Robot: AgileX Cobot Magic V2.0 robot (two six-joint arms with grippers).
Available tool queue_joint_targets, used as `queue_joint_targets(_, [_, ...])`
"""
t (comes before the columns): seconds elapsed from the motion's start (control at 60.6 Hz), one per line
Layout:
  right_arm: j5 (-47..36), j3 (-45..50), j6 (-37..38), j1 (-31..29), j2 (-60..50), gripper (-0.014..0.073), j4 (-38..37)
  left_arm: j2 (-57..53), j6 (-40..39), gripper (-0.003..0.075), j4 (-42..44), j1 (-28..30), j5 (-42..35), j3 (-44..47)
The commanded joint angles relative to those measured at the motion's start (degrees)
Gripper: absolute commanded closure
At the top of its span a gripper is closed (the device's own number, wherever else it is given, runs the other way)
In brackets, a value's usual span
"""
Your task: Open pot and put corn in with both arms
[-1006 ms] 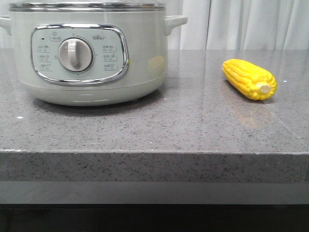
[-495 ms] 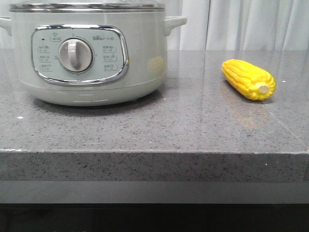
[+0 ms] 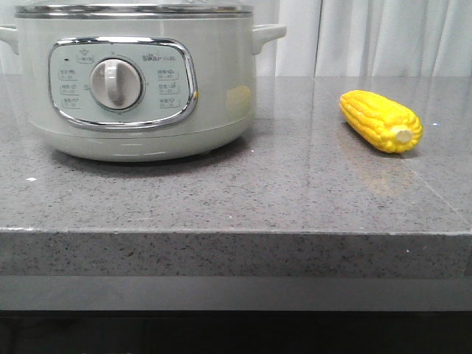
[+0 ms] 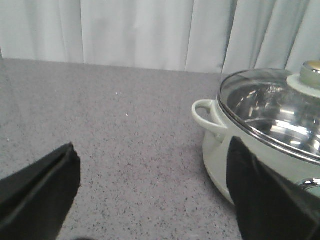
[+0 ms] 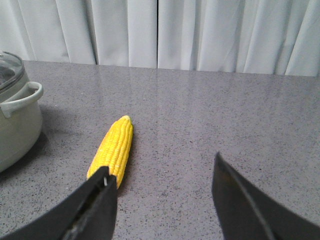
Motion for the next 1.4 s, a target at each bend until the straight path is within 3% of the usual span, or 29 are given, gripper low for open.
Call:
queue_joint_targets(0.0, [-4.3,-2.1,-0.1,-0.4,0.9,0.0143,-0.4,6.6,-0.1,0.0130,-1.3,-0.2,1.1,-6.9])
queue_joint_targets(0.148, [-4.5,-2.1,-0.1,-0.4,0.9,0.0142,-0.4,17.4,0.3,0.0130,-4.4,-0.2,9.6,-17.0])
queue_joint_targets(0.28, [-4.5,-2.1,-0.1,-0.4,0.9,0.0142,-0.4,25.7,5.9,0.0130,-10.4,-2.0,12.5,-25.4])
queue_joint_targets(0.544, [-4.5,-2.1,-0.1,-0.4,0.9,0.0142,-0.4,42.0,6.4,0.0130,-10.2,-14.6,15.0,-44.1])
queue_joint_targets(0.676, [-4.3,-2.1,-0.1,-0.4,0.9,0.0142,-0.4,52.3,5.3,0.0130,-10.2,-19.7,23.6,-58.1])
queue_joint_targets(0.907, [-4.3,-1.9,-0.1,-0.4,0.9,0.0142,-0.4,66.1,3.7,0.0130,-10.2,-21.7,35.4,-77.0])
queue_joint_targets(1.188, [-4.4,-0.5,-0.1,-0.4,0.9,0.0142,-0.4,72.1,2.9,0.0139,-7.5,-21.7,37.6,-80.6])
queue_joint_targets(1.386, [-5.3,-0.5,-0.1,-0.4,0.9,0.0142,-0.4,73.1,2.9,0.0237,-7.5,-21.7,38.1,-80.6])
